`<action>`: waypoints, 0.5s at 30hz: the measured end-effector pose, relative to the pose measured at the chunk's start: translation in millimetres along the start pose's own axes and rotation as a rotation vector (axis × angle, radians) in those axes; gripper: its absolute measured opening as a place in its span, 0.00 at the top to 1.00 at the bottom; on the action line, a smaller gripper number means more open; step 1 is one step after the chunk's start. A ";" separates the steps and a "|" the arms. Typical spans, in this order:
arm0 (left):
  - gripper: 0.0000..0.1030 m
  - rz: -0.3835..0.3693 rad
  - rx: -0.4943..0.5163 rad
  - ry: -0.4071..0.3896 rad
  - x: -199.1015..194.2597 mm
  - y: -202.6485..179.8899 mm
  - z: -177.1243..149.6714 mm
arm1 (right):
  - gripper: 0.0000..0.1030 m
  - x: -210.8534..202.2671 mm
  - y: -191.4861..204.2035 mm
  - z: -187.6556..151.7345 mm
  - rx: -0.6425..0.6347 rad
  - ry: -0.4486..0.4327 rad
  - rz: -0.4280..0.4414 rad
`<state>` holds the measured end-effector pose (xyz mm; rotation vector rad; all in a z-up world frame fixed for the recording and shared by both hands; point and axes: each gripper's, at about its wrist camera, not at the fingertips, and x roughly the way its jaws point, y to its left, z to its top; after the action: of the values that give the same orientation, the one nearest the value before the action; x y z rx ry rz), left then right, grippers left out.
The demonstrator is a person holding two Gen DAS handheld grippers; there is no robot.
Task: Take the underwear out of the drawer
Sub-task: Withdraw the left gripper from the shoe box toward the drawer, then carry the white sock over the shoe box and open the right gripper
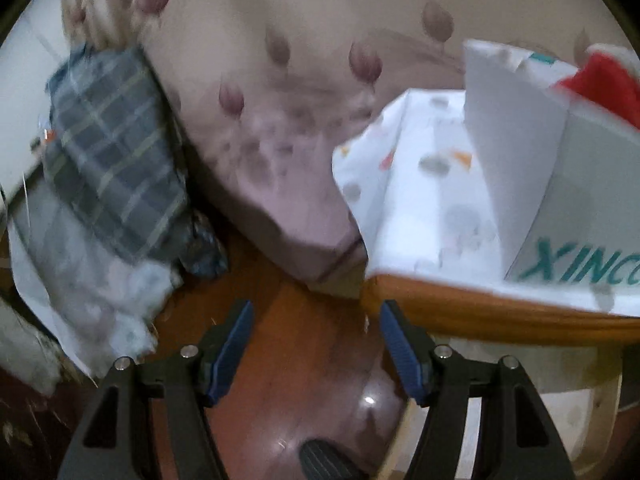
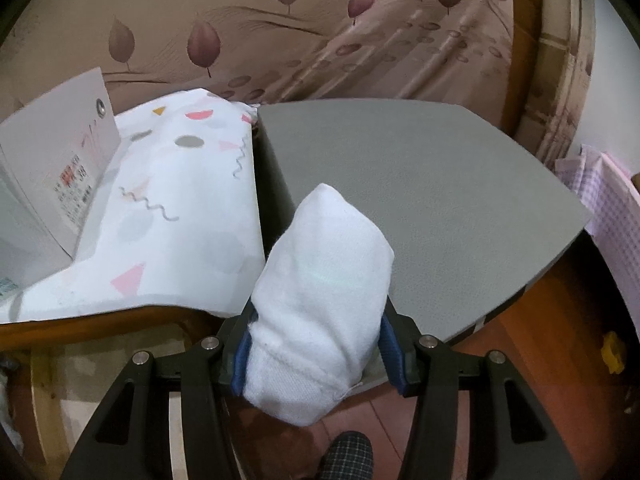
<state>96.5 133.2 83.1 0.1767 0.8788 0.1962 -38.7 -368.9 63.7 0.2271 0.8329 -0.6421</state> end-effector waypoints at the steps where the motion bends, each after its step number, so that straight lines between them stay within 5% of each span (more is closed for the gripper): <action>1: 0.35 -0.008 -0.021 0.023 7.9 -0.8 -4.0 | 0.53 -5.4 -2.0 6.2 -0.005 -0.005 0.017; 6: 0.35 0.040 -0.104 0.083 29.6 -0.8 -30.2 | 0.53 -36.8 0.7 45.7 -0.041 -0.038 0.072; 15: 0.35 0.112 -0.084 0.138 48.5 -0.1 -50.5 | 0.52 -95.7 65.7 109.0 -0.201 -0.129 0.187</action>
<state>87.4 148.6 15.4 0.1349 0.9971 0.3532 20.8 -321.6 203.7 0.0790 0.7357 -0.3907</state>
